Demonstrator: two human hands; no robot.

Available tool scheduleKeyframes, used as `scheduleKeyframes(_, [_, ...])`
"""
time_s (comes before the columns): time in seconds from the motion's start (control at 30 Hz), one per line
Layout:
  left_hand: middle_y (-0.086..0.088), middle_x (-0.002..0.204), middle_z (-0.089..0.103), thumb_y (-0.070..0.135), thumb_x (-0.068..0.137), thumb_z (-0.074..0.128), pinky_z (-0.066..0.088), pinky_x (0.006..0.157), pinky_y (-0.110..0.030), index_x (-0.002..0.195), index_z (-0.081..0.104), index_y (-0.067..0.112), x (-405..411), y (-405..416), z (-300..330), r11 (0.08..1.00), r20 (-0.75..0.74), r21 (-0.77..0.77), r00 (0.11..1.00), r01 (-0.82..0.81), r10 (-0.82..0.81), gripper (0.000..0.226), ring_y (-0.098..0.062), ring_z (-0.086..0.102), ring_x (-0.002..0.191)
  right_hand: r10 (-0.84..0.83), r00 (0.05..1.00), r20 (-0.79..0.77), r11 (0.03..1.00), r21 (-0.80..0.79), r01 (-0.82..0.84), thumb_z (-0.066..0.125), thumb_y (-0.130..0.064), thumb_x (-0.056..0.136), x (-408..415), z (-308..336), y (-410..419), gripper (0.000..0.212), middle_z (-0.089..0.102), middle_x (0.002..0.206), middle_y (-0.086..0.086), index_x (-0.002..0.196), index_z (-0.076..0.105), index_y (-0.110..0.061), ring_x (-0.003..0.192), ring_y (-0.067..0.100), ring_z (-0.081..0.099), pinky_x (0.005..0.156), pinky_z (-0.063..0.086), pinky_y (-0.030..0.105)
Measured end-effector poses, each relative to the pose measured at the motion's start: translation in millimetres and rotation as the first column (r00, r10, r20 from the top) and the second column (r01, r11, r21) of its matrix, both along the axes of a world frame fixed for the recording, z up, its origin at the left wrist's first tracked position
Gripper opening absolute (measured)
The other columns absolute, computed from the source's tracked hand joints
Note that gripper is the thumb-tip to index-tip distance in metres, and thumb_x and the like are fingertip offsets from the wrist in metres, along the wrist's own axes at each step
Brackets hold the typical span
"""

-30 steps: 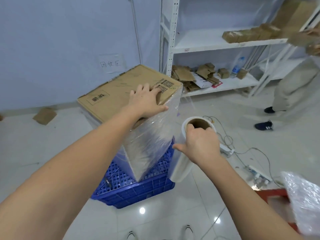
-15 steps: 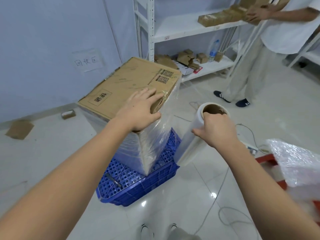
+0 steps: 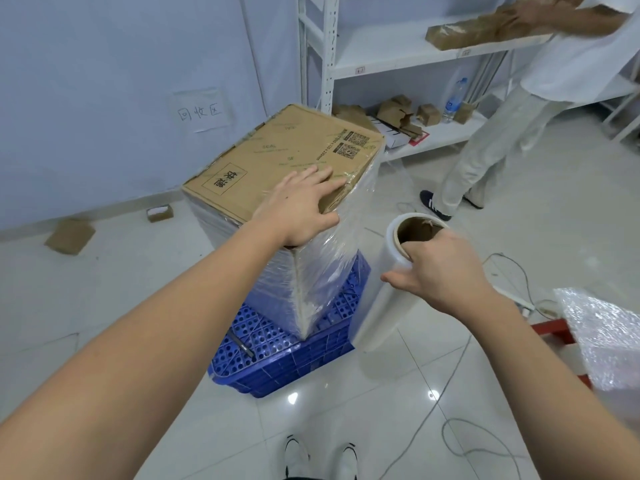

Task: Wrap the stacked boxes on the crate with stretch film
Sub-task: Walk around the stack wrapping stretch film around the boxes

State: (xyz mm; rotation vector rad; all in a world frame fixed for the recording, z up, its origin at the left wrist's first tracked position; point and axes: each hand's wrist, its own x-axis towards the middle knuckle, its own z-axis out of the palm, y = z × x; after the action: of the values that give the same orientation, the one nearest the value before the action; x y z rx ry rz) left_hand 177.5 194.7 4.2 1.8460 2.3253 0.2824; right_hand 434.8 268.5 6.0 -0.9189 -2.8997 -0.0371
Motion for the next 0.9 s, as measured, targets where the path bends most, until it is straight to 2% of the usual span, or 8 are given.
scheduleKeyframes(0.1, [0.008, 0.172, 0.014, 0.056, 0.095, 0.052, 0.006, 0.13, -0.044, 0.161, 0.021, 0.045, -0.4, 1.4, -1.6, 1.0, -0.001, 0.009, 1.0, 0.003, -0.003, 0.074, -0.016, 0.009, 0.159, 0.142, 0.99, 0.017, 0.988, -0.056, -0.141, 0.063, -0.068, 0.074, 1.3, 0.5, -10.9, 0.051, 0.042, 0.059, -0.007, 0.061, 0.047, -0.021, 0.078, 0.02, 0.044, 0.061, 0.033, 0.031])
scheduleKeyframes(0.2, [0.009, 0.172, 0.015, 0.057, 0.093, 0.051, 0.007, 0.13, -0.045, 0.161, 0.022, 0.046, -2.6, 2.5, -3.4, 1.0, 0.006, 0.01, 1.0, 0.0, 0.0, 0.075, -0.015, 0.01, 0.159, 0.329, 0.944, -0.001, 0.94, -0.091, -0.328, 0.066, -0.065, 0.072, -1.5, -4.0, -26.6, 0.047, 0.044, 0.057, -0.01, 0.061, 0.042, -0.026, 0.084, 0.018, 0.045, 0.067, 0.044, 0.033])
scheduleKeyframes(0.3, [0.009, 0.172, 0.016, 0.057, 0.092, 0.051, 0.008, 0.13, -0.046, 0.161, 0.024, 0.045, -2.7, 2.2, -4.0, 1.0, -0.001, 0.015, 1.0, -0.009, 0.009, 0.075, -0.015, 0.011, 0.159, 0.505, 0.862, -0.034, 0.863, -0.006, -0.506, 0.072, -0.054, 0.068, -10.4, -11.4, -39.8, 0.046, 0.032, 0.051, -0.012, 0.058, 0.036, -0.025, 0.065, 0.018, 0.045, 0.073, 0.043, 0.028])
scheduleKeyframes(0.4, [0.009, 0.172, 0.017, 0.056, 0.092, 0.052, 0.008, 0.129, -0.046, 0.161, 0.026, 0.044, -2.1, 2.0, -4.2, 1.0, -0.004, 0.025, 1.0, -0.017, 0.017, 0.075, -0.015, 0.012, 0.159, 0.609, 0.792, -0.041, 0.793, 0.013, -0.609, 0.074, -0.044, 0.069, -18.7, -17.0, -48.1, 0.046, 0.028, 0.05, -0.009, 0.058, 0.036, -0.022, 0.051, 0.019, 0.028, 0.086, 0.038, 0.026])
scheduleKeyframes(0.47, [0.009, 0.172, 0.017, 0.056, 0.091, 0.052, 0.009, 0.129, -0.046, 0.161, 0.027, 0.044, -2.4, 2.5, -5.1, 0.999, -0.005, 0.026, 1.0, -0.02, 0.02, 0.075, -0.015, 0.012, 0.158, 0.641, 0.767, -0.027, 0.767, 0.003, -0.642, 0.072, -0.044, 0.072, -21.3, -22.7, -51.0, 0.044, 0.035, 0.047, -0.007, 0.059, 0.037, -0.021, 0.05, 0.021, 0.03, 0.09, 0.035, 0.025])
scheduleKeyframes(0.6, [0.01, 0.171, 0.018, 0.055, 0.091, 0.054, 0.009, 0.129, -0.045, 0.16, 0.029, 0.044, -1.8, 2.7, -6.5, 0.999, 0.007, 0.025, 0.999, -0.031, 0.031, 0.074, -0.013, 0.012, 0.158, 0.673, 0.739, 0.036, 0.74, -0.026, -0.672, 0.065, -0.045, 0.077, -20.2, -37.0, -55.9, 0.034, 0.052, 0.049, -0.003, 0.06, 0.048, -0.021, 0.051, 0.023, 0.049, 0.093, 0.032, 0.027])
scheduleKeyframes(0.73, [0.01, 0.171, 0.02, 0.055, 0.091, 0.055, 0.009, 0.129, -0.044, 0.16, 0.031, 0.043, -1.6, 2.5, -7.1, 0.998, 0.016, 0.039, 0.999, -0.039, 0.038, 0.073, -0.013, 0.013, 0.158, 0.659, 0.752, 0.002, 0.752, -0.024, -0.659, 0.072, -0.045, 0.074, -13.4, -31.5, -54.1, 0.04, 0.047, 0.047, -0.003, 0.059, 0.043, -0.021, 0.049, 0.021, 0.044, 0.093, 0.037, 0.029])
scheduleKeyframes(0.9, [0.01, 0.171, 0.021, 0.056, 0.09, 0.053, 0.01, 0.129, -0.045, 0.16, 0.032, 0.043, -1.9, 2.2, -6.6, 0.999, 0.013, 0.039, 0.999, -0.034, 0.034, 0.074, -0.014, 0.014, 0.158, 0.636, 0.77, -0.039, 0.769, -0.053, -0.637, 0.068, -0.047, 0.074, -10.5, -9.8, -54.9, 0.044, 0.029, 0.049, -0.008, 0.059, 0.036, -0.022, 0.052, 0.017, 0.029, 0.096, 0.035, 0.027])
